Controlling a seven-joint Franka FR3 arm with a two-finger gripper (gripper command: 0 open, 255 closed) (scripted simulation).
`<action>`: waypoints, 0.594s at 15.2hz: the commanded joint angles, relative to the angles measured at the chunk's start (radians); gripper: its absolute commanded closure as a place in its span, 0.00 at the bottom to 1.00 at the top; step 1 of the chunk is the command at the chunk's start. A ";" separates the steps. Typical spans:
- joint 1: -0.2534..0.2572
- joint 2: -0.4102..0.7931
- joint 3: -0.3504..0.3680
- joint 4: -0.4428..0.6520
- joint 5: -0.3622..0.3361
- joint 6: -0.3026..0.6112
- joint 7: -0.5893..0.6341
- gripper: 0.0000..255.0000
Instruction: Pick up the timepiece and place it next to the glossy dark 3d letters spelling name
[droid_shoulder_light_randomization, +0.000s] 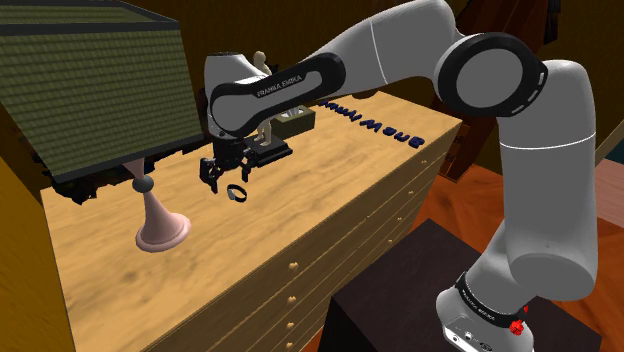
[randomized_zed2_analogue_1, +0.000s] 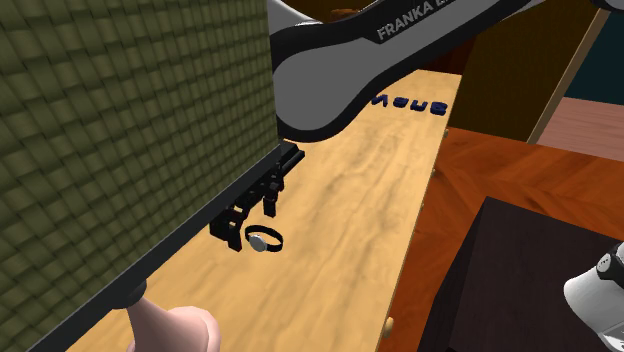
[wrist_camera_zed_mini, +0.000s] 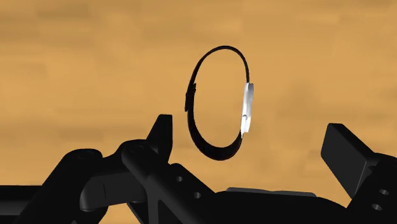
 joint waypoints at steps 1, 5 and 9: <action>0.000 0.000 0.000 0.000 0.000 0.000 0.000 0.00; 0.000 0.000 0.000 0.000 0.000 0.000 0.000 1.00; 0.000 0.000 0.000 0.000 0.000 0.000 0.000 1.00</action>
